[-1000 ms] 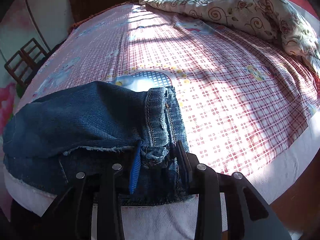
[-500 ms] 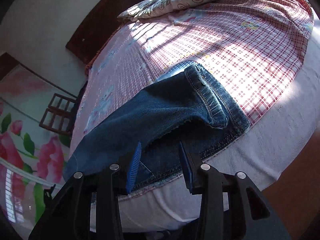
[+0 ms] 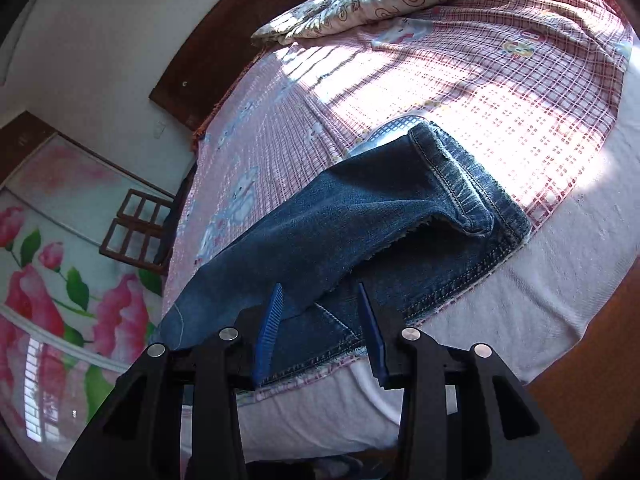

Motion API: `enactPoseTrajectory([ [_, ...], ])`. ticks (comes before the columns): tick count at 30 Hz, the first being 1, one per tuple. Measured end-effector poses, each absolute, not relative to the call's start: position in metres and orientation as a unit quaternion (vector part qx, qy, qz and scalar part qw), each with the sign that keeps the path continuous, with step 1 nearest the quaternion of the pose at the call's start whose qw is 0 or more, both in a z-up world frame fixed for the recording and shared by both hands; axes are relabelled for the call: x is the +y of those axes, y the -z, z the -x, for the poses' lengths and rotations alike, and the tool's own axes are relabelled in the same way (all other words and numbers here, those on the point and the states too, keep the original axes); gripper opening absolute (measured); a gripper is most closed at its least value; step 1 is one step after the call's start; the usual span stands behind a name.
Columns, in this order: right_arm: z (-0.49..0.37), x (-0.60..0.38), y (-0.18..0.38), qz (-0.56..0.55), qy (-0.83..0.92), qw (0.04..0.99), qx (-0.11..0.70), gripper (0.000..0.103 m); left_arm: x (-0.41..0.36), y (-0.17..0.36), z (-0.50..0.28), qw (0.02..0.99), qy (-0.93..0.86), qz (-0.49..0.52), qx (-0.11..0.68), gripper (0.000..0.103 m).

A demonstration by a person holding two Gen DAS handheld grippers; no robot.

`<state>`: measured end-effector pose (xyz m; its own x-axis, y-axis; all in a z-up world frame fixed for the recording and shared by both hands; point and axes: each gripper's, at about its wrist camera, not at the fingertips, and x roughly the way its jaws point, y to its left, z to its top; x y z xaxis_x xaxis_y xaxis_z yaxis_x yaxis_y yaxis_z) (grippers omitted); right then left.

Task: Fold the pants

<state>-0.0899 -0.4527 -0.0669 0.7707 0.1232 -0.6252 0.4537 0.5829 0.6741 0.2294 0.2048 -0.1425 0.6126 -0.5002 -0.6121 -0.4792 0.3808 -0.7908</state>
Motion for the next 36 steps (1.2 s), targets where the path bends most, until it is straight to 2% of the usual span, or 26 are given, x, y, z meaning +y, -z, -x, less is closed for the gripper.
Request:
enactPoseTrajectory([
  [1, 0.095, -0.457, 0.068, -0.451, 0.111, 0.826, 0.319, 0.040, 0.204, 0.142, -0.228, 0.705, 0.005, 0.557, 0.439, 0.011],
  [2, 0.100, -0.463, 0.068, -0.459, 0.122, 0.822, 0.314, 0.046, 0.202, 0.138, -0.227, 0.712, 0.003, 0.549, 0.438, 0.010],
  [3, 0.106, -0.468, 0.070, -0.469, 0.138, 0.815, 0.312, 0.060, 0.199, 0.132, -0.225, 0.720, 0.004, 0.540, 0.436, 0.009],
  [13, 0.100, -0.501, 0.116, -0.645, 0.118, 0.712, 0.253, 0.060, 0.204, 0.067, -0.235, 0.719, 0.080, 0.558, 0.406, 0.008],
  [18, 0.078, -0.502, 0.135, -0.669, 0.132, 0.690, 0.244, 0.060, 0.207, 0.052, -0.241, 0.721, 0.097, 0.553, 0.407, 0.008],
  [19, 0.074, -0.503, 0.138, -0.670, 0.142, 0.687, 0.242, 0.058, 0.209, 0.052, -0.240, 0.723, 0.098, 0.549, 0.407, 0.008],
  [20, 0.069, -0.504, 0.145, -0.681, 0.140, 0.678, 0.239, 0.050, 0.211, 0.052, -0.238, 0.725, 0.097, 0.546, 0.408, 0.008],
  [21, 0.063, -0.506, 0.150, -0.681, 0.149, 0.672, 0.250, 0.019, 0.212, 0.053, -0.239, 0.725, 0.099, 0.546, 0.409, 0.008],
  [22, 0.056, -0.507, 0.149, -0.669, 0.153, 0.677, 0.263, 0.006, 0.213, 0.053, -0.239, 0.726, 0.098, 0.544, 0.410, 0.008],
  [25, 0.029, -0.507, 0.107, -0.558, 0.158, 0.755, 0.304, 0.004, 0.216, 0.051, -0.238, 0.728, 0.108, 0.542, 0.406, 0.008],
  [28, 0.020, -0.494, 0.033, -0.434, 0.121, 0.854, 0.259, 0.003, 0.222, 0.043, -0.233, 0.737, 0.133, 0.545, 0.378, 0.008],
  [30, 0.023, -0.492, 0.016, -0.424, 0.086, 0.865, 0.253, 0.003, 0.229, 0.044, -0.225, 0.741, 0.146, 0.542, 0.368, 0.008],
  [32, 0.030, -0.495, 0.031, -0.410, 0.100, 0.858, 0.293, 0.003, 0.235, 0.052, -0.213, 0.750, 0.150, 0.522, 0.377, 0.008],
  [36, 0.049, -0.500, 0.118, -0.438, 0.149, 0.797, 0.388, 0.003, 0.249, 0.090, -0.192, 0.751, 0.125, 0.498, 0.415, 0.008],
])
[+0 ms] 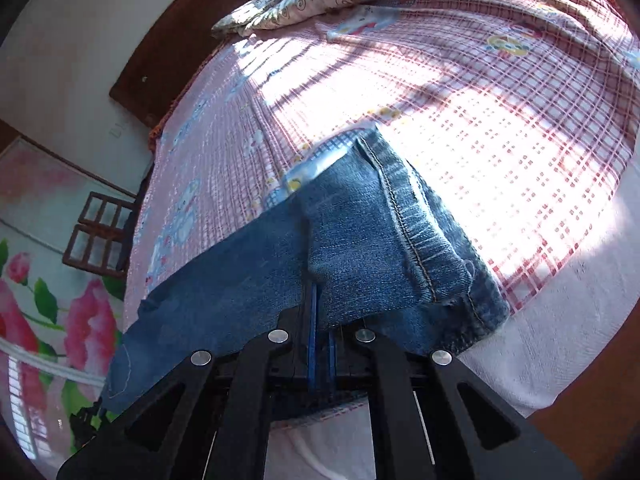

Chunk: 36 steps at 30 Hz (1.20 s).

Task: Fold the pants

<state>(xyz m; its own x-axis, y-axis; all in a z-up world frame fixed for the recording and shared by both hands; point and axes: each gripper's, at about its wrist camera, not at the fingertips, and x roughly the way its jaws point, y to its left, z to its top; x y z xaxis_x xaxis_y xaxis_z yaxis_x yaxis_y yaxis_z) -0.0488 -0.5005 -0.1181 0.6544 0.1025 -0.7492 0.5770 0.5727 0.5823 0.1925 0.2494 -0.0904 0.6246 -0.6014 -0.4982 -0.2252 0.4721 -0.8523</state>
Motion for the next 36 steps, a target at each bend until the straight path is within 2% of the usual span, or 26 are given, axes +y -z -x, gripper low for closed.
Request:
enactPoseTrajectory([
  [4, 0.067, -0.494, 0.143, -0.472, 0.153, 0.788, 0.366, 0.003, 0.257, 0.118, -0.179, 0.737, 0.103, 0.521, 0.417, 0.008],
  [11, 0.069, -0.488, 0.119, -0.442, 0.142, 0.803, 0.374, 0.003, 0.255, 0.097, -0.191, 0.754, 0.124, 0.501, 0.405, 0.008],
  [15, 0.069, -0.491, 0.139, -0.461, 0.151, 0.787, 0.382, 0.003, 0.259, 0.101, -0.185, 0.749, 0.123, 0.511, 0.403, 0.008],
  [24, 0.084, -0.503, 0.134, -0.467, 0.167, 0.781, 0.379, 0.003, 0.266, 0.119, -0.158, 0.743, 0.110, 0.523, 0.404, 0.008],
  [36, 0.079, -0.502, 0.135, -0.456, 0.169, 0.783, 0.389, 0.003, 0.250, 0.127, -0.178, 0.787, 0.071, 0.435, 0.431, 0.008],
])
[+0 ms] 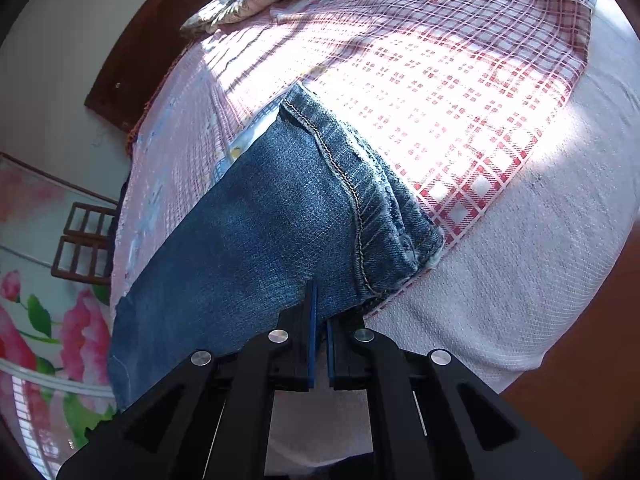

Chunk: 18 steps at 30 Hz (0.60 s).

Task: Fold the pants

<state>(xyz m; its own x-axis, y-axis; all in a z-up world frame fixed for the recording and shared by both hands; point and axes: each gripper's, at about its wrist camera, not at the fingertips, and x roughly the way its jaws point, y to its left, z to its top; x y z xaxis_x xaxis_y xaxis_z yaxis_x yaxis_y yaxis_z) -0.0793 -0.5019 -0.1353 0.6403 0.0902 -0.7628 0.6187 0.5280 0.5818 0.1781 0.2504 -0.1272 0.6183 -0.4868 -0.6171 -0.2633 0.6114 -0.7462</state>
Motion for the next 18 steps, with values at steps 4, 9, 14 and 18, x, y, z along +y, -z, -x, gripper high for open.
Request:
enactPoseTrajectory([
  [4, 0.076, -0.502, 0.134, -0.450, 0.168, 0.783, 0.395, 0.003, 0.258, 0.130, -0.172, 0.782, 0.073, 0.442, 0.432, 0.012],
  [9, 0.071, -0.503, 0.135, -0.453, 0.158, 0.782, 0.398, 0.003, 0.273, 0.117, -0.161, 0.790, 0.015, 0.436, 0.430, 0.039],
  [14, 0.069, -0.502, 0.134, -0.445, 0.161, 0.785, 0.401, 0.003, 0.260, 0.060, -0.143, 0.866, -0.016, 0.353, 0.353, 0.087],
  [18, 0.077, -0.501, 0.129, -0.483, 0.139, 0.785, 0.362, 0.054, 0.176, 0.010, -0.165, 0.914, 0.091, 0.238, 0.315, 0.101],
])
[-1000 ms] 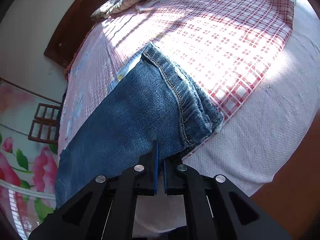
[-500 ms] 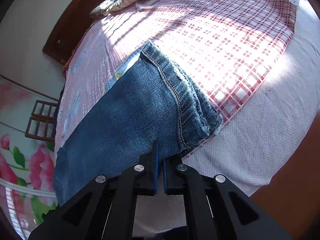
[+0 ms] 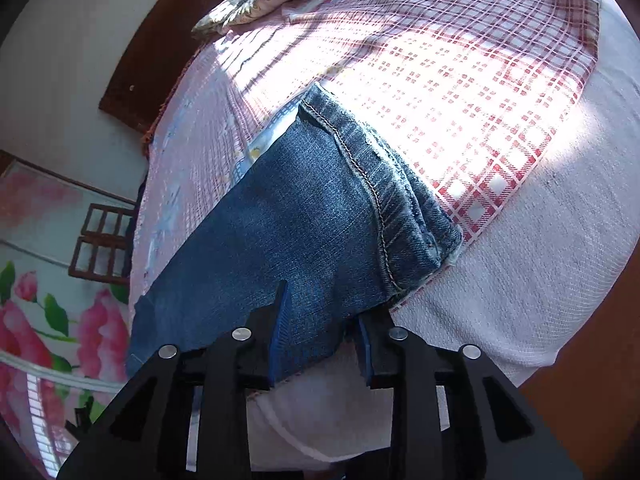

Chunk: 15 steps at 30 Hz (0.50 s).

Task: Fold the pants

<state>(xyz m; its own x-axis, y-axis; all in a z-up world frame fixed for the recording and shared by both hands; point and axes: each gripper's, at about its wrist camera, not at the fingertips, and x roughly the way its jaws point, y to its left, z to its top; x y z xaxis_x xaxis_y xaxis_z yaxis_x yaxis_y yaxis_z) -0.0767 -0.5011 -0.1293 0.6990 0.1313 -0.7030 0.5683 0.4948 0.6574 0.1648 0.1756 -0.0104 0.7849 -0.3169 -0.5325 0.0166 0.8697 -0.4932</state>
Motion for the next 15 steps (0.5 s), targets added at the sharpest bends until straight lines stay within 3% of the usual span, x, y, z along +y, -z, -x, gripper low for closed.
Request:
enactPoseTrajectory([
  [1, 0.080, -0.498, 0.125, -0.487, 0.143, 0.789, 0.348, 0.070, 0.150, 0.004, -0.171, 0.917, 0.140, 0.212, 0.308, 0.101],
  [5, 0.088, -0.483, 0.110, -0.477, 0.148, 0.796, 0.342, 0.072, 0.074, 0.003, -0.204, 0.871, 0.327, 0.205, 0.303, 0.101],
  [9, 0.088, -0.466, 0.100, -0.442, 0.135, 0.801, 0.380, 0.072, 0.044, 0.047, -0.264, 0.792, 0.400, 0.279, 0.367, 0.099],
  [13, 0.083, -0.456, 0.093, -0.417, 0.128, 0.802, 0.409, 0.072, 0.052, 0.106, -0.297, 0.769, 0.353, 0.325, 0.422, 0.088],
  [15, 0.079, -0.453, 0.092, -0.418, 0.120, 0.799, 0.414, 0.072, 0.046, 0.124, -0.297, 0.793, 0.319, 0.286, 0.434, 0.066],
])
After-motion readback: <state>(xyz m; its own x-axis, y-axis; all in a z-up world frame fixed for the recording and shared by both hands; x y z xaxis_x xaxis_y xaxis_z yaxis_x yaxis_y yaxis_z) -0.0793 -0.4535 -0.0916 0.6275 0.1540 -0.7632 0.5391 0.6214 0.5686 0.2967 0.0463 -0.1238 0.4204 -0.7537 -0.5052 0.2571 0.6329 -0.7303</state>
